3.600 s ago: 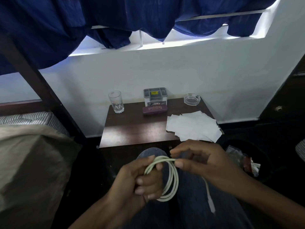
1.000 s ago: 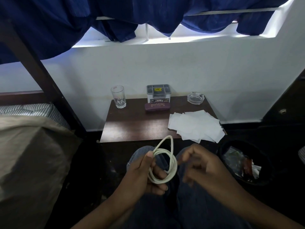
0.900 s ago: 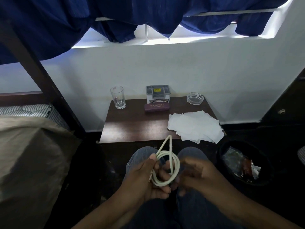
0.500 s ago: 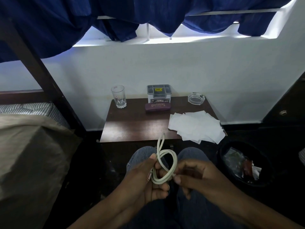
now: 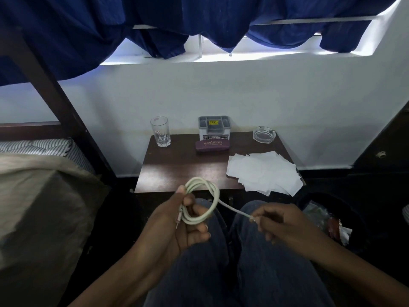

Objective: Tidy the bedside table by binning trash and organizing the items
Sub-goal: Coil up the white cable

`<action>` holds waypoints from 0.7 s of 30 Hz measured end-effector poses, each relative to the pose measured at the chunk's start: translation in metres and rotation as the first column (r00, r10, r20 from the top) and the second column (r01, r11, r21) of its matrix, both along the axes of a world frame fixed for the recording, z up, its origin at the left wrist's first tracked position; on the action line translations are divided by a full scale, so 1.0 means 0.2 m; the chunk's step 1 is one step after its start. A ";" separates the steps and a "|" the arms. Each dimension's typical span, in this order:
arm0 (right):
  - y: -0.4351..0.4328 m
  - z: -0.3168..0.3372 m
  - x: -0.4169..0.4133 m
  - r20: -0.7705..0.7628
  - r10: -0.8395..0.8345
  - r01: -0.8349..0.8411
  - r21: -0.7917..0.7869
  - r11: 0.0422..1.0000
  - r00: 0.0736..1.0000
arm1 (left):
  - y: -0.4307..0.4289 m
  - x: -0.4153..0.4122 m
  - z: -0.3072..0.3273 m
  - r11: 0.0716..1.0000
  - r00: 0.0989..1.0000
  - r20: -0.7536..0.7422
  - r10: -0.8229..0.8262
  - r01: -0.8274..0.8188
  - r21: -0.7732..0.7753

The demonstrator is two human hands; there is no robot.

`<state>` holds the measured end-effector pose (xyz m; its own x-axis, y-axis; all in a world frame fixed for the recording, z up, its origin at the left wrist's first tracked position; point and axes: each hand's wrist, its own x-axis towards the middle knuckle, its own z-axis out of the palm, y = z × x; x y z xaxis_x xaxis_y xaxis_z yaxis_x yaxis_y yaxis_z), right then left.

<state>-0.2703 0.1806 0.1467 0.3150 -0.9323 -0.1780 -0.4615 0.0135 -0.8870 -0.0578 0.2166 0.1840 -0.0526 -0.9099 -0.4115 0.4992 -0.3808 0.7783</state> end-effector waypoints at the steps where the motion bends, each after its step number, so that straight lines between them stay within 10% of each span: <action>1: 0.00 0.00 0.00 0.010 -0.015 0.015 0.003 1.000 1.000 | -0.01 0.01 0.00 1.000 1.000 -0.005 0.026 -0.026 -0.004; 7: 0.00 -0.05 0.00 -0.051 -0.031 0.032 0.015 0.999 0.998 | 0.00 0.03 0.02 0.999 0.984 -0.180 0.020 -0.013 0.038; 21: 0.11 0.16 0.07 0.333 0.062 -0.066 0.002 0.998 0.941 | -0.03 0.10 -0.07 0.974 0.893 0.407 0.193 -0.126 -0.186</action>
